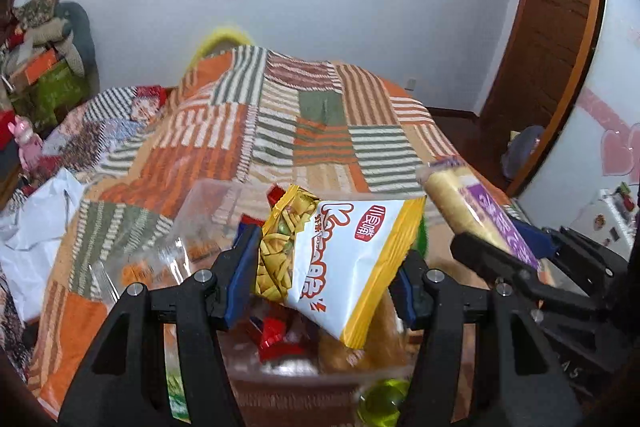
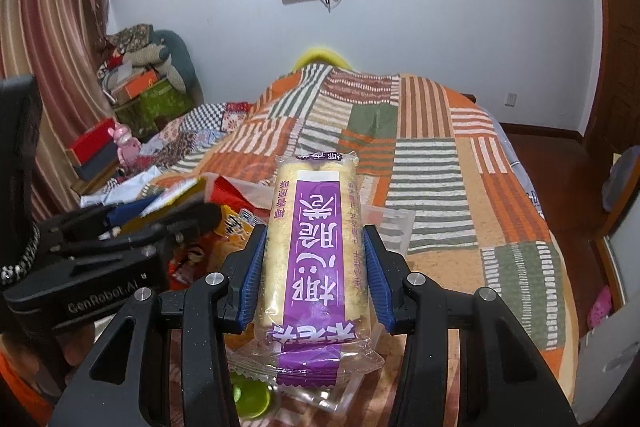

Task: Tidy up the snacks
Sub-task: 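Carry chip bag into the box with left gripper while right gripper carries cake roll in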

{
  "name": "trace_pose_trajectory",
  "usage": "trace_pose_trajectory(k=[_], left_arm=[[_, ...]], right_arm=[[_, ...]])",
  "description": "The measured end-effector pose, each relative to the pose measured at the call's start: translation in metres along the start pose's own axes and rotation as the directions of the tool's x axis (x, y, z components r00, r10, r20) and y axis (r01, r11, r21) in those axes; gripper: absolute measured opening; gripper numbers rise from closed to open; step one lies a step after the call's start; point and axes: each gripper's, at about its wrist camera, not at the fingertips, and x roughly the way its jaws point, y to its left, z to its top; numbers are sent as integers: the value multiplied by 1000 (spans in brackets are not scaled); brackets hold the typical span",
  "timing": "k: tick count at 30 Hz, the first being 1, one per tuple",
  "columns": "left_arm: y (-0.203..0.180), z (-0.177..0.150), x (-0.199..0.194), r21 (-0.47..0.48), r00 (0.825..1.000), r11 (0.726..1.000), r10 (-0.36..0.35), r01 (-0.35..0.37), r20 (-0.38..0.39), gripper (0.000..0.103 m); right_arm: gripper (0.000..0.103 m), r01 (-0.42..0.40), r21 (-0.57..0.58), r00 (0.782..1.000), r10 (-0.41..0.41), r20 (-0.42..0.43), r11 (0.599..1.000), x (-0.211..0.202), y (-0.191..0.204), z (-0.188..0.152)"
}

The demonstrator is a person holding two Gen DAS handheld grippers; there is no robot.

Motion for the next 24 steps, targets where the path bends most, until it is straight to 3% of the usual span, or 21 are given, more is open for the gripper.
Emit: trace_pose_trajectory(k=[14, 19, 24], left_arm=[[5, -2, 27, -14, 999, 1000, 26, -26, -24, 61], [7, -7, 24, -19, 999, 1000, 17, -18, -38, 76], [10, -9, 13, -46, 999, 999, -20, 18, -45, 81]], right_arm=[[43, -15, 2, 998, 15, -65, 1000, 23, -1, 3], [44, -9, 7, 999, 9, -50, 1000, 15, -5, 4], [44, -14, 2, 999, 14, -47, 1000, 8, -7, 4]])
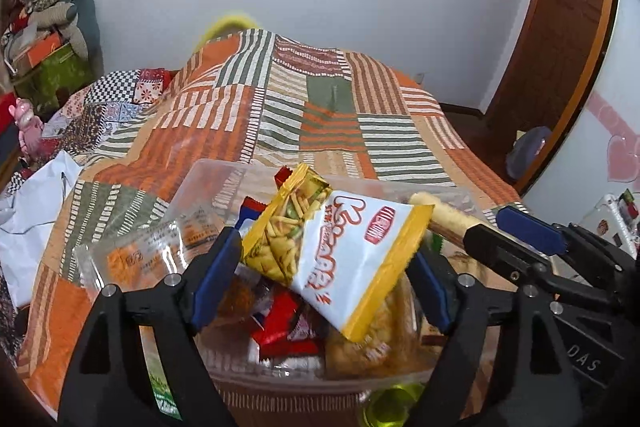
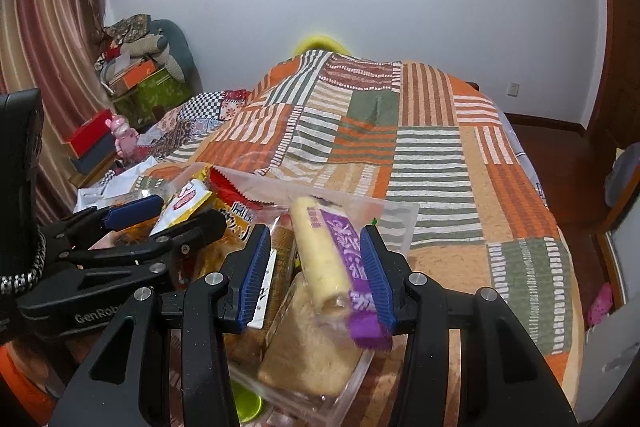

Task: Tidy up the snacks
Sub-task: 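Carry chip bag into the box with left gripper while right gripper carries cake roll in, then grasp green pea snack bag with left gripper while right gripper grasps green jelly cup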

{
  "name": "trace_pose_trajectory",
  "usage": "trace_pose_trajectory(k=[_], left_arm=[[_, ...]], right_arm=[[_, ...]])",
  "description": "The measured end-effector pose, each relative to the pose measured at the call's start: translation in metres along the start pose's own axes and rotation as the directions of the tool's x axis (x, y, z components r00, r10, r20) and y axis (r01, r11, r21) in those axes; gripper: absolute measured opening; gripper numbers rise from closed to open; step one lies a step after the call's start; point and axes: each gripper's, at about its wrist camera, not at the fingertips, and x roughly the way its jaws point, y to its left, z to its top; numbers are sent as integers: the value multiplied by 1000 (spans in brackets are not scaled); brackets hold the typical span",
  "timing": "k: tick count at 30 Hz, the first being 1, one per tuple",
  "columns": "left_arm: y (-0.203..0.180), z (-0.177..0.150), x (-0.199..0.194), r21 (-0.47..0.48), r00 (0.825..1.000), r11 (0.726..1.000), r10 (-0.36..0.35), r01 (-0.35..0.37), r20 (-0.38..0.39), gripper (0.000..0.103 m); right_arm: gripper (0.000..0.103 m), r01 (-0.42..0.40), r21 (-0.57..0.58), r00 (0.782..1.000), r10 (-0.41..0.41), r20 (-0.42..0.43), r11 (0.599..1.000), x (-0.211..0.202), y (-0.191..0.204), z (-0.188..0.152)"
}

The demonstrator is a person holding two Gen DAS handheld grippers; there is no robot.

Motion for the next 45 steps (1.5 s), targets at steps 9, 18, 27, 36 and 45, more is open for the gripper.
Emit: trace_pose_trajectory(k=[9, 18, 27, 36, 45], left_arm=[[-10, -11, -38, 65, 1000, 998, -5, 3, 30, 82], [2, -23, -81, 77, 998, 997, -3, -1, 59, 88], [35, -51, -103, 65, 999, 997, 38, -40, 38, 89], [73, -79, -90, 25, 997, 998, 55, -54, -55, 89], [95, -100, -53, 11, 980, 997, 81, -80, -180, 89]], right_arm=[[44, -1, -22, 1000, 1, 27, 1000, -25, 8, -7], [47, -23, -30, 998, 25, 60, 999, -52, 16, -14], [54, -28, -23, 997, 30, 68, 999, -65, 22, -31], [54, -31, -14, 999, 31, 13, 999, -54, 27, -53], [54, -42, -56, 994, 37, -99, 998, -23, 39, -78]])
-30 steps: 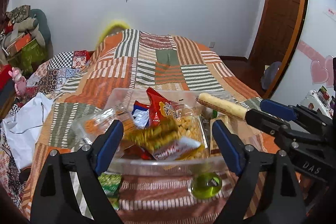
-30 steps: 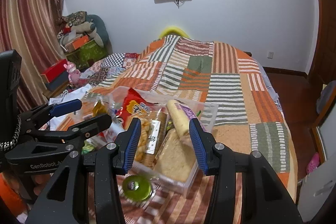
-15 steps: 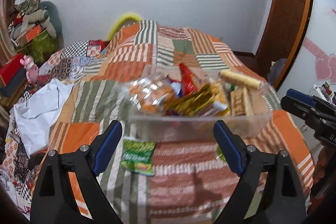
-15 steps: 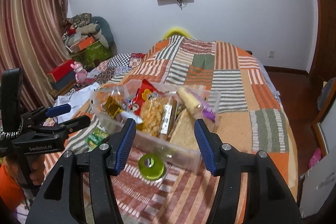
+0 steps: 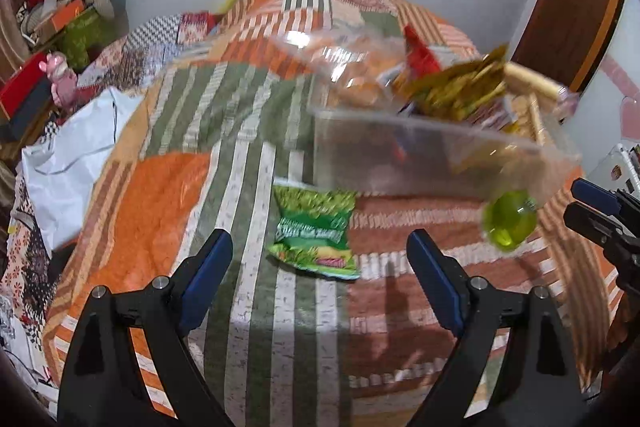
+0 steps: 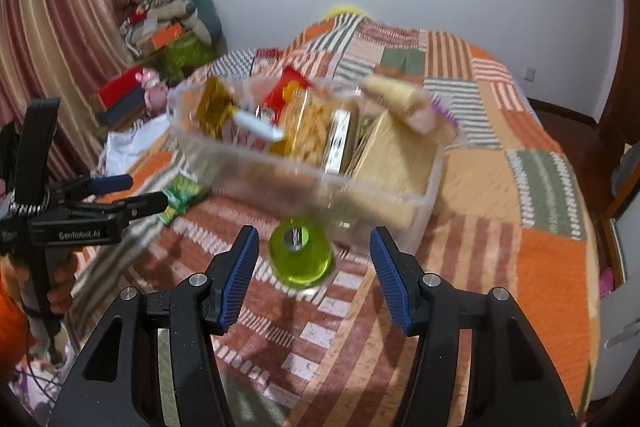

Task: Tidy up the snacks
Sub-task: 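Grasp green pea snack bag with left gripper while right gripper grasps green jelly cup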

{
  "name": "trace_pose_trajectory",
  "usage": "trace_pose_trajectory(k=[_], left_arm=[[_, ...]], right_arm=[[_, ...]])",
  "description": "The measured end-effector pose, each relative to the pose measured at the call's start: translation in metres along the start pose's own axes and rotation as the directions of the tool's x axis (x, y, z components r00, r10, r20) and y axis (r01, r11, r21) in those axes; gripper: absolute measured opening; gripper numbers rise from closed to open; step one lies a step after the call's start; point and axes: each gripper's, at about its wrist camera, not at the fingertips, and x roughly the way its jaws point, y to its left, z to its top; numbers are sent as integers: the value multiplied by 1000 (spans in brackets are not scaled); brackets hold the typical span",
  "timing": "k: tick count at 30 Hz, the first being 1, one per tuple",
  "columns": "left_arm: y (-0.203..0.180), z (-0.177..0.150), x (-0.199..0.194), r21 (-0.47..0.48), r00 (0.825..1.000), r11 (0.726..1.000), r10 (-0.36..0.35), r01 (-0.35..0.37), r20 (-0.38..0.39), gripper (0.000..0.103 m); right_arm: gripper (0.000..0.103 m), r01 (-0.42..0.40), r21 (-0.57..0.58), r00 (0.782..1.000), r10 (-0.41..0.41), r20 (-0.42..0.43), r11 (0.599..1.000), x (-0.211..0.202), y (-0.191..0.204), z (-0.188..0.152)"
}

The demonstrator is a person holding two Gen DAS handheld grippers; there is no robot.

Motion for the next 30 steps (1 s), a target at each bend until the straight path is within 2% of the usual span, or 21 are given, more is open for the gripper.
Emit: trace_pose_trajectory(k=[6, 9, 14, 18, 20, 22, 24, 30], left_arm=[[7, 0, 25, -9, 999, 1000, -3, 3, -44, 89], [6, 1, 34, 15, 999, 1000, 25, -24, -46, 89], [9, 6, 46, -2, 998, 1000, -6, 6, -59, 88], [10, 7, 50, 0, 998, 1000, -17, 17, -55, 78], [11, 9, 53, 0, 998, 999, -32, 32, -52, 73], [13, 10, 53, -7, 998, 999, -42, 42, -44, 58], [16, 10, 53, -20, 998, 998, -52, 51, -40, 50], [14, 8, 49, 5, 999, 999, -32, 32, -32, 45]], right_arm=[[54, 2, 0, 999, -2, -45, 1000, 18, 1, -4], [54, -4, 14, 998, 5, -68, 1000, 24, -1, -7], [54, -26, 22, 996, 28, -86, 999, 32, 0, -5], [52, -28, 14, 993, 30, -111, 999, 40, 4, -5], [46, -37, 15, 992, 39, -120, 999, 42, 5, -5], [45, -43, 11, 991, 44, -126, 999, 44, 6, -6], [44, -38, 4, 992, 38, -122, 999, 42, 8, -7], [43, -32, 3, 993, 32, -114, 999, 40, 7, -6]])
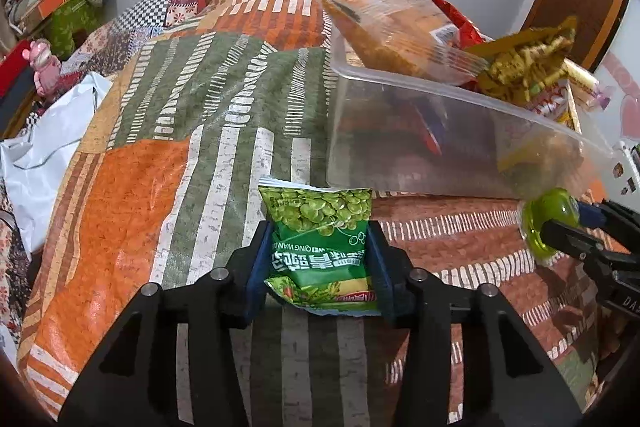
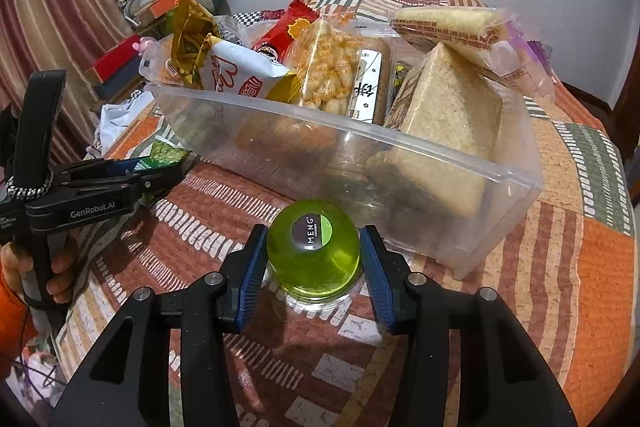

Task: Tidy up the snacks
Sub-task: 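Grasp green pea snack bag with left gripper while right gripper grasps green jelly cup, then carry pea bag into the box with left gripper while right gripper places jelly cup in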

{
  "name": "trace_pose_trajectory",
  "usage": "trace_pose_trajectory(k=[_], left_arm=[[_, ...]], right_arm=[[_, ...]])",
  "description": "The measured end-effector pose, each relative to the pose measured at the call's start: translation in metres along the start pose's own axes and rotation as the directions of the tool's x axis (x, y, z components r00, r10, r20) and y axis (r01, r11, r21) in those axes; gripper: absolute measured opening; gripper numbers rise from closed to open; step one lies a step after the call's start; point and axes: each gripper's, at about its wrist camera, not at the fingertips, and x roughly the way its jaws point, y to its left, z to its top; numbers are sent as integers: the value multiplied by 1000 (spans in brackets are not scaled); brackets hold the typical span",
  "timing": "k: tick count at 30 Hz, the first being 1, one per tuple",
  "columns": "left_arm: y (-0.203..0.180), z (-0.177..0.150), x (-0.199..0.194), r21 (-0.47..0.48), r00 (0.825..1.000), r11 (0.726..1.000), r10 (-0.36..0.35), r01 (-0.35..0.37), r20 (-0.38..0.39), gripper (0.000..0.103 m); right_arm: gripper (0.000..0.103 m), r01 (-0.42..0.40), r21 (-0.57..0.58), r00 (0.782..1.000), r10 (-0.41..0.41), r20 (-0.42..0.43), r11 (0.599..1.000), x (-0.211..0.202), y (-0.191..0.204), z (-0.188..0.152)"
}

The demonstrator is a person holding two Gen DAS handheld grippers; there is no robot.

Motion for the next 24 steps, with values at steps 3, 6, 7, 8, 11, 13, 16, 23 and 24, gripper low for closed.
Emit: trace_pose_trajectory(k=[3, 6, 7, 8, 11, 13, 16, 23, 24], left_arm=[[-4, -5, -7, 15, 1000, 1000, 8, -8, 7, 45], [-6, -11, -17, 22, 1000, 1000, 13, -13, 19, 45], [-7, -12, -21, 25, 1000, 1000, 13, -13, 22, 45], [-8, -14, -25, 24, 1000, 1000, 13, -14, 26, 45], [-11, -14, -41, 21, 999, 1000, 9, -10, 48, 45], [-14, -14, -51, 24, 998, 1000, 9, -10, 64, 45], [-20, -13, -67, 32, 995, 999, 3, -6, 95, 45], [-39, -8, -104, 57, 984, 998, -30, 20, 177, 45], [-43, -7, -109, 63, 981, 998, -35, 24, 189, 45]], right_arm=[[43, 9, -5, 1000, -9, 12, 1000, -4, 3, 1], [43, 29, -22, 999, -28, 34, 999, -11, 4, 2], [43, 36, -26, 999, -35, 40, 999, -12, 5, 3], [43, 40, -28, 998, -39, 46, 999, -15, 5, 3], [43, 36, -21, 998, -35, 60, 999, -22, 4, 2], [43, 36, -18, 997, -34, 72, 999, -27, 3, 3], [43, 31, -10, 995, -30, 98, 999, -38, 1, 3], [43, 32, -7, 984, -31, 176, 999, -63, 5, 10], [43, 33, -7, 982, -31, 188, 999, -67, 5, 11]])
